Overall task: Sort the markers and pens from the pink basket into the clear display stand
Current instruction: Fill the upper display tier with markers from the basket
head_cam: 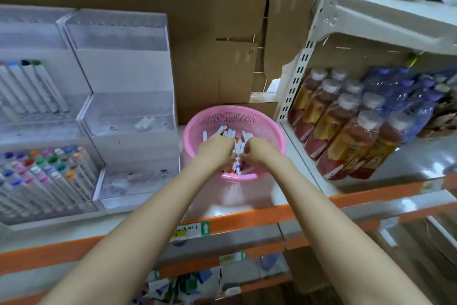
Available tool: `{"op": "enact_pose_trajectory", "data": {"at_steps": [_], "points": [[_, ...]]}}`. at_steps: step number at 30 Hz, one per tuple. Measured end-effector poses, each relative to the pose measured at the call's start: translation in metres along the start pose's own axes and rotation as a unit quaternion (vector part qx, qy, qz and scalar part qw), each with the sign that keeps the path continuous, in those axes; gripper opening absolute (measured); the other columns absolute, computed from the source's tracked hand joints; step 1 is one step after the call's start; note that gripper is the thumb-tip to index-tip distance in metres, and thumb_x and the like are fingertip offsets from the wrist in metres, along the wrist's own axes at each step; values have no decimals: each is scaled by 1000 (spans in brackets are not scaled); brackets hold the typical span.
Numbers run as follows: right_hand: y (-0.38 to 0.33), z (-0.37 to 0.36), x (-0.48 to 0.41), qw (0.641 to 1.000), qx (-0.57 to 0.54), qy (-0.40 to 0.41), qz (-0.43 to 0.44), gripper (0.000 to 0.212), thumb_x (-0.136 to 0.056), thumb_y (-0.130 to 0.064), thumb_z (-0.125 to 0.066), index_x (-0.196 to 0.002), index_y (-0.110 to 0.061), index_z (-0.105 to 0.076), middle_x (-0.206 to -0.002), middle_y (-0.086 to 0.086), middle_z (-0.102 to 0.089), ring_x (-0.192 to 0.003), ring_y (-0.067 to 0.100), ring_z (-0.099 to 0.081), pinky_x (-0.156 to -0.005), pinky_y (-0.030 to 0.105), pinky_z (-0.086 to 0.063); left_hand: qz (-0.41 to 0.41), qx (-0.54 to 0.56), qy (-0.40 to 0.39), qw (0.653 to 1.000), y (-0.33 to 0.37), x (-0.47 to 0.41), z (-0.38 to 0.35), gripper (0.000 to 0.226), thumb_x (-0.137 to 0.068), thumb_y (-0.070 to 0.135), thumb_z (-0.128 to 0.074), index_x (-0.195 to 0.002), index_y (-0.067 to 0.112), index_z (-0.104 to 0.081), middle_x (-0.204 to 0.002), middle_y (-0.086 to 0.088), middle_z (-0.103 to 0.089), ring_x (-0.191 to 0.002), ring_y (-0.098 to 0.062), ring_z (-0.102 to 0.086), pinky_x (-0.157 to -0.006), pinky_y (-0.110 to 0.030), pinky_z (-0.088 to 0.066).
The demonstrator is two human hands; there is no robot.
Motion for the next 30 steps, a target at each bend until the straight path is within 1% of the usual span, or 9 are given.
{"op": "enact_pose_trajectory", "data": {"at_steps": [2, 4, 6, 9, 12, 20, 23, 26, 30], "points": [[3, -4, -9, 1000, -25, 10, -15, 44, -95, -32, -53, -124, 1, -57, -123, 20, -60, -106, 32, -56, -79, 36, -42, 7, 38, 0, 999, -3, -5, -6, 33, -92, 22, -52, -120, 6, -58, -140, -9, -49, -141, -21, -24, -110, -52, -26], [7, -9, -14, 999, -39, 10, -26, 50, -93, -36, -56, -125, 1, -55, -126, 18, -59, -112, 32, -56, -77, 37, -42, 24, 92, 6, 996, -9, -6, -7, 24, -89, 20, -57, -108, 8, -63, -124, -11, -61, -133, -25, -37, -106, -48, -32], [10, -15, -18, 998, -52, -1, -30, 42, -90, -41, -59, -105, -2, -63, -113, 15, -64, -99, 30, -61, -65, 31, -39, 29, 132, 7, 991, -12, -6, -6, 22, -85, 20, -64, -102, 7, -65, -114, -12, -65, -125, -26, -45, -103, -46, -35], [12, -15, -19, 996, -80, -3, -29, 40, -86, -46, -63, -64, -14, -52, -83, 5, -63, -72, 24, -59, -49, 28, -33, 41, 179, -2, 983, -16, -7, -7, 30, -77, 17, -72, -105, 10, -64, -99, -9, -68, -111, -25, -56, -97, -36, -38], [13, -14, -14, 995, -96, -11, -35, 38, -84, -44, -66, -64, -14, -53, -66, 2, -57, -69, 21, -57, -51, 28, -35, 50, 184, -6, 982, -19, -8, -9, 36, -74, 16, -76, -106, 10, -62, -107, -11, -67, -119, -26, -51, -107, -47, -31], [10, -16, -11, 992, -123, -22, -16, 27, -79, -39, -68, -70, -19, -52, -90, -1, -55, -65, 5, -42, -58, 25, -36, 58, 209, -13, 976, -18, -7, -11, 45, -77, 18, -74, -116, 7, -55, -124, -17, -60, -124, -29, -48, -107, -50, -31], [12, -13, -11, 983, -180, -6, -27, 18, -76, -28, -66, -77, -9, -67, -90, 7, -73, -71, 17, -64, -66, 32, -51, 57, 246, -12, 967, -19, -7, -12, 58, -74, 13, -75, -125, 7, -48, -113, -15, -63, -110, -30, -56, -93, -37, -41], [12, -8, -9, 974, -223, 10, -28, 17, -78, -17, -62, -62, -11, -60, -62, 8, -68, -66, 25, -68, -64, 33, -54, 60, 280, 7, 958, -21, -6, -7, 74, -72, 5, -72, -137, 11, -37, -102, -12, -64, -95, -27, -61, -78, -33, -47], [11, 1, -9, 957, -286, 36, 3, 10, -79, -10, -65, -73, -10, -56, -65, 12, -65, -59, 23, -62, -63, 36, -53, 49, 344, 52, 936, -25, -6, 3, 90, -68, -1, -71, -146, 18, -31, -124, -4, -59, -94, -17, -62, -74, -28, -50]]}}
Point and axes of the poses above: each hand's wrist, its own x-axis away from the middle knuckle, its own z-axis out of the back of the hand, y = z × x, the point moved 8 cm from there along -x, towards the middle knuckle
